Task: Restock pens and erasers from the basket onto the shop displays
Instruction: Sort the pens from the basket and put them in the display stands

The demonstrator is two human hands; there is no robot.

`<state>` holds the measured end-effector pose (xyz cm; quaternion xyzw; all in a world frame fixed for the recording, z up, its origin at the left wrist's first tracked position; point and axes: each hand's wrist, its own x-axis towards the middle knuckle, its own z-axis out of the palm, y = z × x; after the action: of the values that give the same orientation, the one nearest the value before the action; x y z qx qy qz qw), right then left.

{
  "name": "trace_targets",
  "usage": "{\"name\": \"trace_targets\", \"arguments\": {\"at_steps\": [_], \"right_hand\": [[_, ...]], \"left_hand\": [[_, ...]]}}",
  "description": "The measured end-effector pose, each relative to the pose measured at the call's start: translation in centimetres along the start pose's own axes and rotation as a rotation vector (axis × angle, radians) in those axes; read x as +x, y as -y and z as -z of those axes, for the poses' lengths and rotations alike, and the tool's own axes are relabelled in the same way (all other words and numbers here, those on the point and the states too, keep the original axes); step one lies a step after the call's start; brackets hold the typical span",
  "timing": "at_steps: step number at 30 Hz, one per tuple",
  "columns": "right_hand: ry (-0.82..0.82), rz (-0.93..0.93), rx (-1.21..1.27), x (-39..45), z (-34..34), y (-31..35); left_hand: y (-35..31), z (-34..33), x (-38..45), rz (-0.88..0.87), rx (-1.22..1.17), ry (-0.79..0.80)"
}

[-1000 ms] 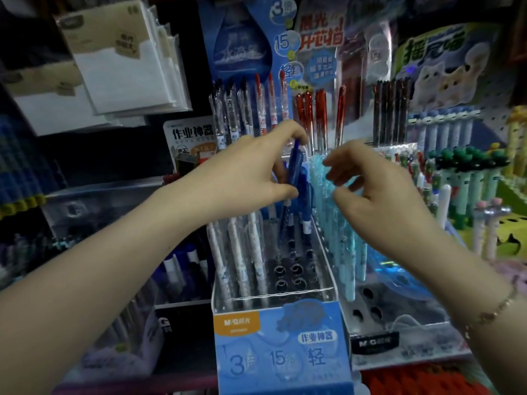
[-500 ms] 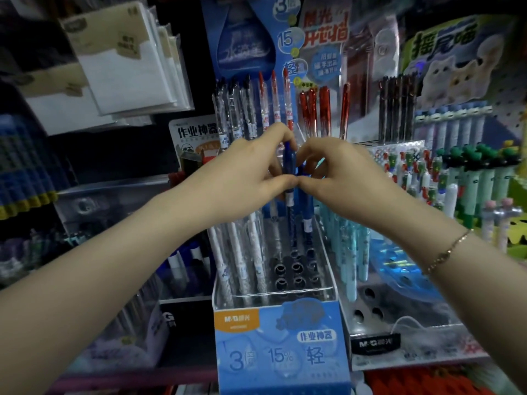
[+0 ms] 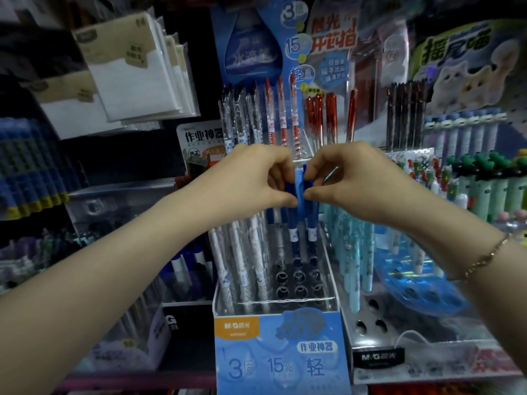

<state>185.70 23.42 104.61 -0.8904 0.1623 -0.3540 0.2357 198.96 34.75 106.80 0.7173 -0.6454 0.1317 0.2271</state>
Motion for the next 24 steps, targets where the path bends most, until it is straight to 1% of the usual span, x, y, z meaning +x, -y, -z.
{"name": "trace_targets", "arguments": {"at_steps": [4,6,8,10,12,13,15,16,17,18,19,20,21,22,23,24], "right_hand": [[-0.023,-0.002,-0.051,0.2,-0.2,-0.3],[-0.046,0.029,-0.102,0.0,-0.4,-0.5],[-0.011,0.071,-0.124,-0.3,-0.6,-0.7],[0.051,0.107,-0.147,-0.7,-0.9,-0.7],[0.085,0.143,-0.210,-1.1,-1.0,-0.6],[0.088,0.160,-0.255,-1.3,-1.1,-0.4],[0.078,0.177,-0.343,-1.9,-1.1,0.0],[0.053,0.186,-0.363,-2.5,-1.0,0.3],[0.000,0.193,-0.360,-3.2,-0.7,0.7],[-0.094,0.204,-0.337,-4.2,-0.2,0.9],[-0.234,0.213,-0.297,-5.6,0.4,0.9],[-0.398,0.207,-0.249,-7.5,1.0,0.6],[-0.558,0.180,-0.205,-10.0,1.6,0.0],[-0.687,0.121,-0.174,-13.1,2.0,-0.8],[-0.779,0.021,-0.160,-16.6,2.2,-1.8],[-0.844,-0.116,-0.157,-20.4,2.2,-2.9]], "left_hand": [[-0.1,0.2,0.4,0.010,0.062,0.019],[0.1,0.5,0.4,0.008,0.110,-0.001],[0.3,0.6,0.4,0.011,0.146,0.017],[0.4,0.4,0.2,0.025,0.165,0.092],[0.2,0.1,-0.1,0.040,0.180,0.149],[0.0,0.1,-0.2,0.043,0.181,0.150],[-0.5,0.4,-0.8,0.041,0.175,0.088],[-0.9,0.5,-1.4,0.026,0.166,0.010],[-1.4,0.5,-2.1,-0.017,0.151,-0.119],[-2.2,0.1,-2.9,-0.100,0.106,-0.284],[-3.7,-0.7,-3.7,-0.207,0.002,-0.428],[-5.5,-2.4,-4.5,-0.323,-0.173,-0.514],[-7.5,-4.9,-5.3,-0.427,-0.401,-0.535],[-9.6,-8.0,-6.4,-0.507,-0.620,-0.505],[-12.0,-11.6,-7.8,-0.547,-0.795,-0.441],[-14.7,-15.4,-9.8,-0.527,-0.940,-0.322]]}}
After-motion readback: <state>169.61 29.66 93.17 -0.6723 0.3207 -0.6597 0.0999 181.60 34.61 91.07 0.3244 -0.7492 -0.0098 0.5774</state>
